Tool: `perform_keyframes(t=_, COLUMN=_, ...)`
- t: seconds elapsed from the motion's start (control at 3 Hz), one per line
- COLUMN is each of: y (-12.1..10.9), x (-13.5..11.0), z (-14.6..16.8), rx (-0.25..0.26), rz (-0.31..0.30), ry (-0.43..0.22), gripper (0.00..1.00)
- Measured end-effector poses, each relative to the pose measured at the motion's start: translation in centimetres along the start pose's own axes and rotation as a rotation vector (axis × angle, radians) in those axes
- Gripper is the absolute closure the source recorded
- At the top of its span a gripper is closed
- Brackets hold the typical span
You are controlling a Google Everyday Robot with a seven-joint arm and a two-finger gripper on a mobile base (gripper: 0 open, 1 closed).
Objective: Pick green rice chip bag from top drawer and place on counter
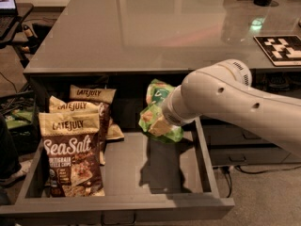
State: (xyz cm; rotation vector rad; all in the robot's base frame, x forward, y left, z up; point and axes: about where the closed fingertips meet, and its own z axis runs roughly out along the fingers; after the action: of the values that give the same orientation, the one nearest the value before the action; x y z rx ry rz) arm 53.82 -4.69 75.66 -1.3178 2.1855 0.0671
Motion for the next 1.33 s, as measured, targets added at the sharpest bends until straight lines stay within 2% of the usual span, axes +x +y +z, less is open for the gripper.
perform_keyframes(t=0.67, y=-1.0, x=-0.4, z=-5.7, rx=0.103, rz=-0.003, ry=0.032, gripper=1.00)
perform_keyframes(t=1.0, y=-1.9, x=-1.6, z=-8.0, rx=0.156, rz=-0.020, ry=0.035, gripper=1.00)
perform_keyframes(t=1.33, y=-3.6, x=-3.6, z=-9.1, rx=0.194, rz=-0.049, ry=0.025, gripper=1.00)
